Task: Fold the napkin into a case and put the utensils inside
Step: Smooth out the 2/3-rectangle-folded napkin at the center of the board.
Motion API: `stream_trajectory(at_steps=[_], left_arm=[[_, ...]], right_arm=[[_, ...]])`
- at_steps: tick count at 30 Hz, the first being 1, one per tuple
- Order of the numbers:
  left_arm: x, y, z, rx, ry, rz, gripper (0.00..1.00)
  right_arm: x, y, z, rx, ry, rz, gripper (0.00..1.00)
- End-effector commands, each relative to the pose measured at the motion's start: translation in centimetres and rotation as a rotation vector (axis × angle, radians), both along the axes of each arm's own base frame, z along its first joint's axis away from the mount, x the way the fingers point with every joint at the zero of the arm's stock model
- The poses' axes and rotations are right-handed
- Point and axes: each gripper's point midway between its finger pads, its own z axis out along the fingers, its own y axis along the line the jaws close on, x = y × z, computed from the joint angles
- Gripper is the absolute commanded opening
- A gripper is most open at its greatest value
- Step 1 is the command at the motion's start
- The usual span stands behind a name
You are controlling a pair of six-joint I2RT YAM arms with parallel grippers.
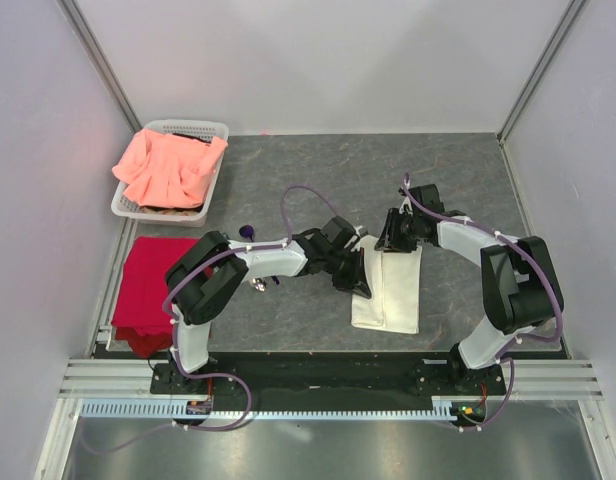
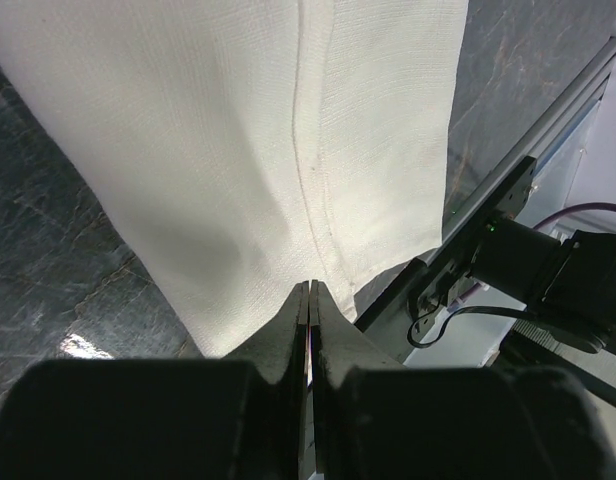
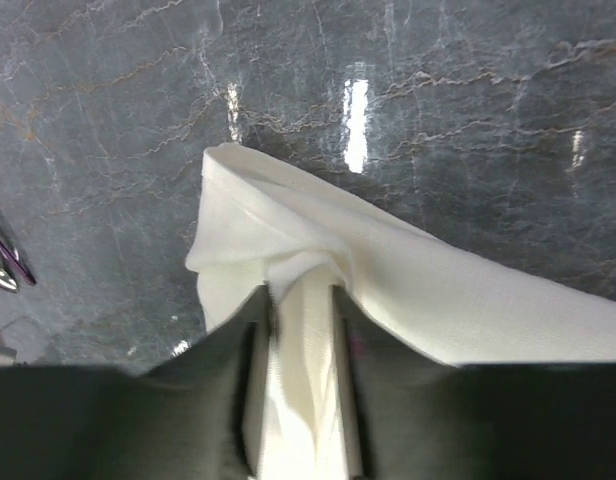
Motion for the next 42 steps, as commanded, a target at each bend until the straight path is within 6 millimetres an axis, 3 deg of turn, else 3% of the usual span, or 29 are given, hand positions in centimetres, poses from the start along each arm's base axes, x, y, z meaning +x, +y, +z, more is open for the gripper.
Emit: stream_trajectory(at_steps=[1,3,7,12,13,16,21,28,32,36,42], left_arm=[[-0.6,-0.6,1.1,-0.058,0.009,-0.013,0.06],[-1.4,-0.7,0.5,-0.065,0.026,-0.015,0.06],[-2.5,-1.3,0.1,-0.062,0.042,-0.028,0.05],[-3.3,-1.7,-0.1,-0.057,0.037,-0.039,0.04],[-3.4,-1.8,-0.1,-0.057,0.037,-0.043,0.04],[-3.9,-1.8,-0.9,-0.042,0.053,-0.047,0.04],[-4.8,-1.7,-2.3,-0.026,0.073,-0.05,0.03],[-6.1,-1.2,-3.4,0.001,0.091,-0.042,0.02],[-7.0,-1.1,-3.4,0.021,0.076,-0.066,0.02],[-7.3,-2.2,-0.7,-0.037,0.025,-0.117,0.02],[-6.2,-2.4,3.2,-0.093,-0.006,-0.098,0.11]], right_arm=[[0.8,-1.0,0.6,-0.028,-0.039,-0.017,0.46],[1.0,-0.9,0.7,-0.018,-0.038,-0.016,0.55],[1.4,-0.5,0.9,0.008,-0.037,-0.016,0.53],[1.6,-0.4,1.2,0.022,-0.043,-0.023,0.38],[1.6,-0.5,1.0,0.02,-0.039,-0.025,0.3],[1.7,-0.7,0.7,0.012,-0.033,-0.034,0.17],[1.8,-2.2,-0.3,-0.059,-0.036,-0.058,0.17],[1.6,-4.2,-2.5,-0.171,-0.021,-0.063,0.21],[1.4,-3.9,-2.6,-0.151,-0.025,-0.045,0.29],[1.5,-3.4,-1.4,-0.122,-0.047,-0.036,0.37],[1.0,-3.2,0.8,-0.104,-0.062,-0.035,0.55]])
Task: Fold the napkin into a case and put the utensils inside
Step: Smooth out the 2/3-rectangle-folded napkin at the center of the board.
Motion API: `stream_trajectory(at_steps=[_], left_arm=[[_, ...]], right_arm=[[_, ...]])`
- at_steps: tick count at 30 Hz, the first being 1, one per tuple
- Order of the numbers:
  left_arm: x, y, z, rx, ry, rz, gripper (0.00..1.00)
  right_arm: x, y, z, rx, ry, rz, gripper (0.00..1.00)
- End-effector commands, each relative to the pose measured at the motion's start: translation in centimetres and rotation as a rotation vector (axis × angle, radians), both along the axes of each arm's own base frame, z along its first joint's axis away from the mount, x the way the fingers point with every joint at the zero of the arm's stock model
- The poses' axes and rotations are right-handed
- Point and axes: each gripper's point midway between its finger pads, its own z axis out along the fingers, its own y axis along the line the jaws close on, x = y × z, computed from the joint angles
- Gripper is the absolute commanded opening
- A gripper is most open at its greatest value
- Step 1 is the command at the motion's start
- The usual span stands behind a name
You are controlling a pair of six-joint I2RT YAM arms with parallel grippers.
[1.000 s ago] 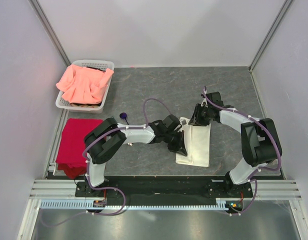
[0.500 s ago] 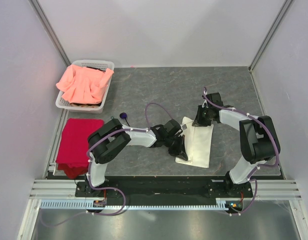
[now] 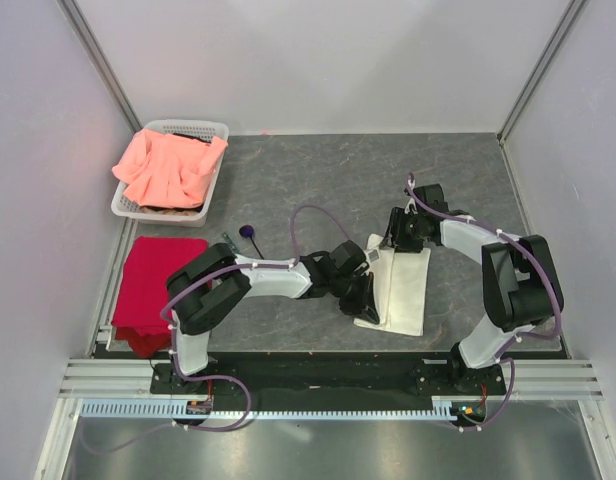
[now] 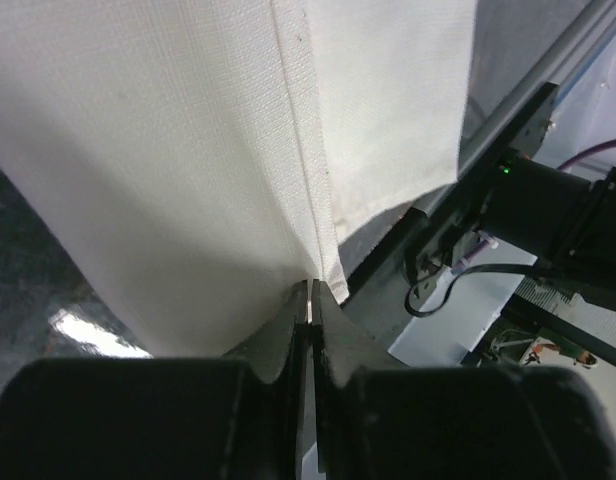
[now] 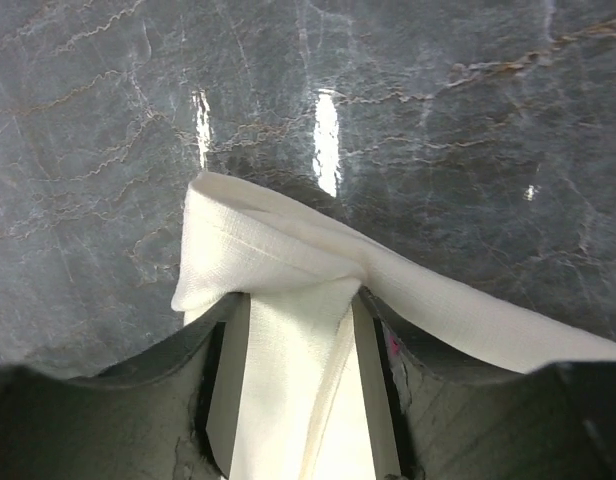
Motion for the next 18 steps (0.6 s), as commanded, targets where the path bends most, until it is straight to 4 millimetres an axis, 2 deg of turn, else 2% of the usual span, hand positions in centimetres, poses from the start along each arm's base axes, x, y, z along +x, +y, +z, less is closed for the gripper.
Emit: stream_trajectory(at_steps=[1,3,6,9,11,18], left_arm=[[0.3,-0.9,4.7,-0.087,-0.042,-0.027,0.11],[0.7,-0.8,4.6,-0.084,-0.037,-0.014,0.1],[0.9,-0.2,3.3,-0.055,-0.01,0.007,0.08],[0.7,0.3,2.3,-0.044,0.003,0.015,0.06],[0.5,0.7,1.6,-0.031,0.014,0.02,0.06],[0.4,-0.5,0.9,-0.077,0.041,0.006,0.07]], right_arm=[[0.0,-0.9,2.0,-0.032,-0.045,-0.004,0.58],[-0.2,-0.9,2.8,-0.025,-0.058,-0.003,0.61],[-0.7,-0.6,3.7,-0.005,-0.066,0.002,0.62],[-1.4,-0.6,3.6,0.006,-0.057,-0.002,0.61],[-2.0,0.0,3.2,0.039,-0.047,0.013,0.59],[-3.0,0.4,1.2,0.071,-0.012,0.007,0.52]])
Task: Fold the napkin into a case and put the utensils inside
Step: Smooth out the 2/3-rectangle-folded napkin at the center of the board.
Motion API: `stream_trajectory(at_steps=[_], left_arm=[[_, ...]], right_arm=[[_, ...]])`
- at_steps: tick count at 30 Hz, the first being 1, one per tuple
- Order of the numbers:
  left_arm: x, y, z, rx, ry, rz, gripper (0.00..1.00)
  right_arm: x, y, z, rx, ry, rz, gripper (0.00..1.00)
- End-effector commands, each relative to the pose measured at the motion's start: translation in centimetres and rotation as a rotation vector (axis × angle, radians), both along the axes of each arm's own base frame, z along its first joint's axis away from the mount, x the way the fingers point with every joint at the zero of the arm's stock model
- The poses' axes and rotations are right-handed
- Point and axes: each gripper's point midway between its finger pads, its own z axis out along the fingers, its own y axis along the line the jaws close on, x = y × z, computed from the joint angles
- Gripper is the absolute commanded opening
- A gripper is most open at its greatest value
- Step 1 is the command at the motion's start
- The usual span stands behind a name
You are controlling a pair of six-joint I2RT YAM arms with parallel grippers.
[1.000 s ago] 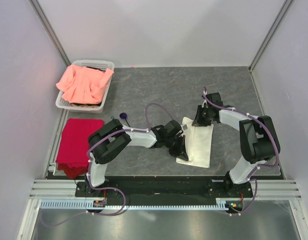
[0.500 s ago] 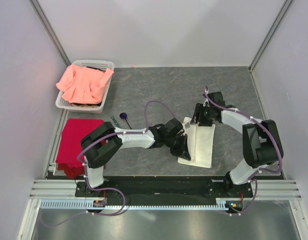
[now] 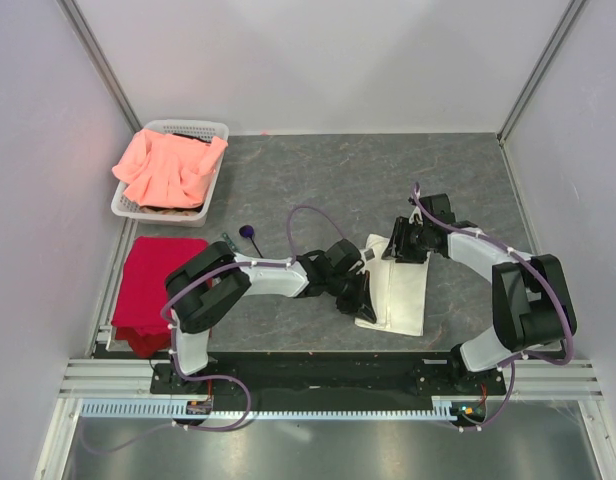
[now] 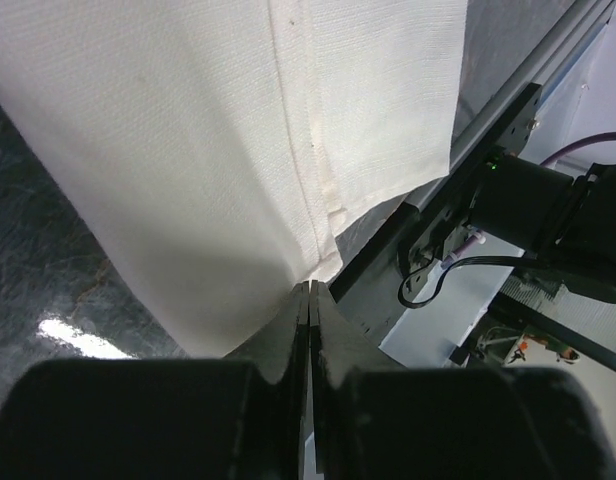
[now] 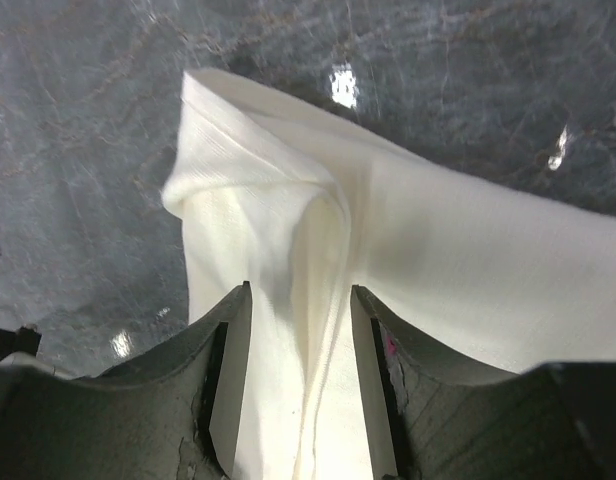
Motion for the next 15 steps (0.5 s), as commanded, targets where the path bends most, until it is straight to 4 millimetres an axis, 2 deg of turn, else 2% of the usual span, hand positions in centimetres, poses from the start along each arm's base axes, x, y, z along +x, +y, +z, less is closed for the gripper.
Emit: stream_trajectory(at_steps=[1,5,8,9,12,15], left_arm=[[0.0,-1.2,0.1,-0.049,0.022,-0.006,0.09],[-0.3,-0.8,-1.2,-0.027,0.032,-0.007,0.11],[-0.6,-0.3,-1.8,-0.028,0.043,0.002,0.11],[-0.5,-0.2,-2.0,-0.026,0.037,0.006,0.11],[-1.2,0.4,-2.5,-0.023,0.04,-0.003,0.1],[-1.8,0.5,-2.0,-0.032,0.018,-0.024,0.11]], right_arm=[[0.0,0.3,-0.4,0.025,-0.012,-0.002,0.51],[0.1,0.3,-1.1,0.015,-0.001,0.003,0.48],[0.3,0.0,-2.1,-0.007,0.0,0.0,0.38],[0.7,-0.8,-2.5,-0.047,-0.01,-0.017,0.31],[1.0,-1.9,-3.5,-0.115,-0.015,-0.038,0.19],[1.0,-2.0,-3.6,-0.125,-0.017,-0.026,0.18]])
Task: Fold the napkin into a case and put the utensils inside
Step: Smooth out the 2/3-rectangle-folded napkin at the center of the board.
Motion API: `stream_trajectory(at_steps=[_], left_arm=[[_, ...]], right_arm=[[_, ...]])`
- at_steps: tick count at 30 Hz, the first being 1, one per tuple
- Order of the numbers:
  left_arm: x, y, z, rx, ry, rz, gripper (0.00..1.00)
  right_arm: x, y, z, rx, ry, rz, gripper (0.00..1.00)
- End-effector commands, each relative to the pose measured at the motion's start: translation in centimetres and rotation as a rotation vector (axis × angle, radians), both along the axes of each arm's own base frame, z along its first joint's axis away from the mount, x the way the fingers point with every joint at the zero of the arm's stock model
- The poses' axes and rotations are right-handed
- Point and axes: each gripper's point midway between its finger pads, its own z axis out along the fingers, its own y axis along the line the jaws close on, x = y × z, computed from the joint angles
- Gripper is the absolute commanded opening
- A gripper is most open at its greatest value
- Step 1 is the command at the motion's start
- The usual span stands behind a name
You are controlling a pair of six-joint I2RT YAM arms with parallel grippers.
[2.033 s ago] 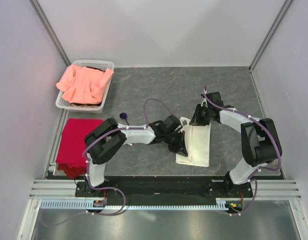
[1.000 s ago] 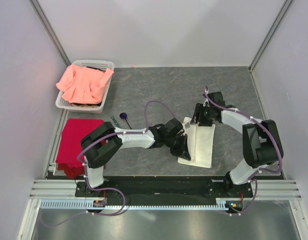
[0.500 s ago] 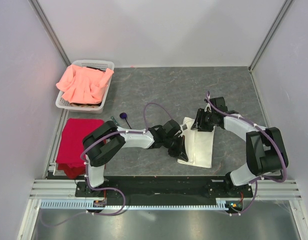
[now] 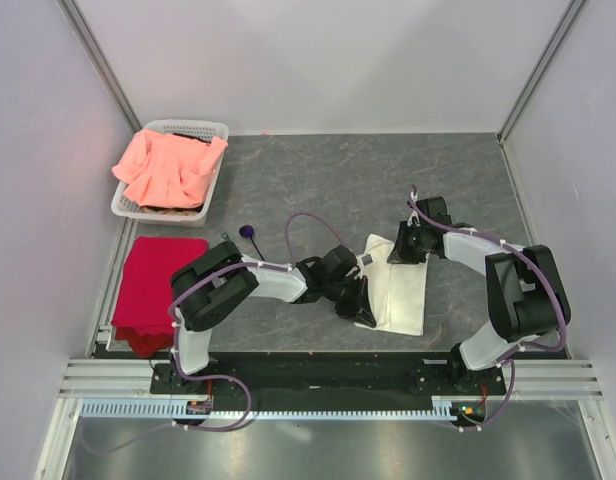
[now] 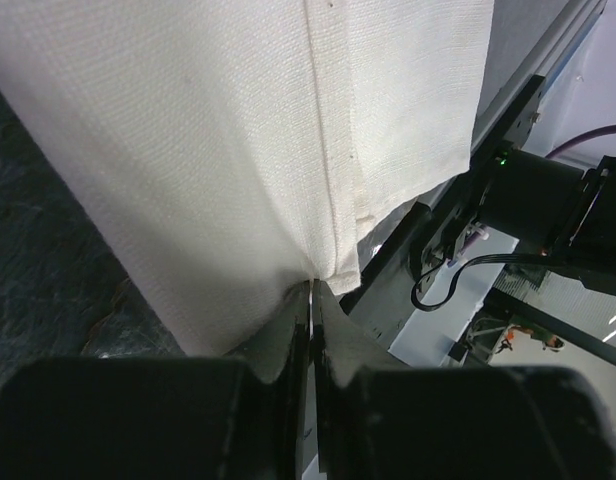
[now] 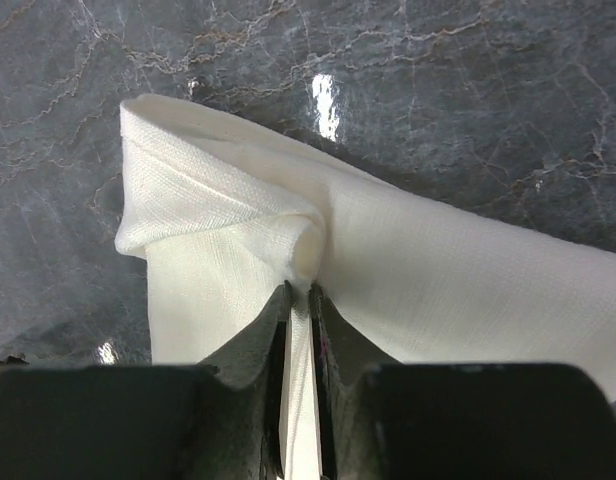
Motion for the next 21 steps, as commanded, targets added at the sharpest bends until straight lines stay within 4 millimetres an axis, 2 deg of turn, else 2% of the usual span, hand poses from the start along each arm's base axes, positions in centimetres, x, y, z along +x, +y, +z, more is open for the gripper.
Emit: stream_trajectory(at_steps=[1,2,4,5,6,8,10,14,15,17,18,19,20,21], left_arm=[[-1.3,0.5,0.8,-0.007,-0.005,-0.022,0.11],[-1.3,0.5,1.3,-0.016,-0.014,-0.026,0.12],[-1.2,0.4,2.6,-0.039,-0.023,-0.028,0.16],[-1.1,0.3,4.0,-0.064,-0.035,-0.029,0.18],[-0.7,0.3,4.7,-0.075,-0.041,-0.021,0.22],[-0.1,0.3,6.2,-0.101,-0.059,-0.011,0.23],[0.7,0.4,7.1,-0.118,-0.059,0.001,0.24],[1.8,0.3,7.2,-0.125,-0.064,0.015,0.23],[2.1,0.3,6.5,-0.112,-0.05,0.017,0.2],[2.1,0.1,6.1,-0.112,-0.044,0.009,0.18],[2.1,0.0,5.6,-0.109,-0.041,0.006,0.16],[2.0,-0.1,5.4,-0.107,-0.037,0.005,0.15],[2.0,0.0,5.1,-0.105,-0.031,0.003,0.15],[2.0,0.0,4.8,-0.1,-0.028,0.007,0.14]], right_arm=[[0.8,-1.0,-0.9,-0.065,-0.038,0.0,0.18],[0.9,-0.9,-0.4,-0.057,-0.051,-0.002,0.2],[0.7,-0.7,0.3,-0.04,-0.055,-0.004,0.29],[0.8,-0.7,1.1,-0.037,-0.076,-0.01,0.32],[0.8,-0.8,1.7,-0.038,-0.076,-0.014,0.38],[1.1,-1.0,3.2,-0.047,-0.101,-0.024,0.43],[1.4,-1.2,4.6,-0.061,-0.108,-0.033,0.53],[2.4,-1.2,7.1,-0.066,-0.141,-0.039,0.61],[2.9,-1.1,7.8,-0.063,-0.156,-0.039,0.61],[3.5,-0.6,8.1,-0.051,-0.159,-0.032,0.6],[4.0,0.4,8.8,-0.005,-0.174,-0.017,0.58],[4.2,1.1,8.9,0.026,-0.168,-0.004,0.55],[4.4,1.7,8.5,0.054,-0.151,0.003,0.47],[5.1,2.4,9.0,0.089,-0.173,0.01,0.43]])
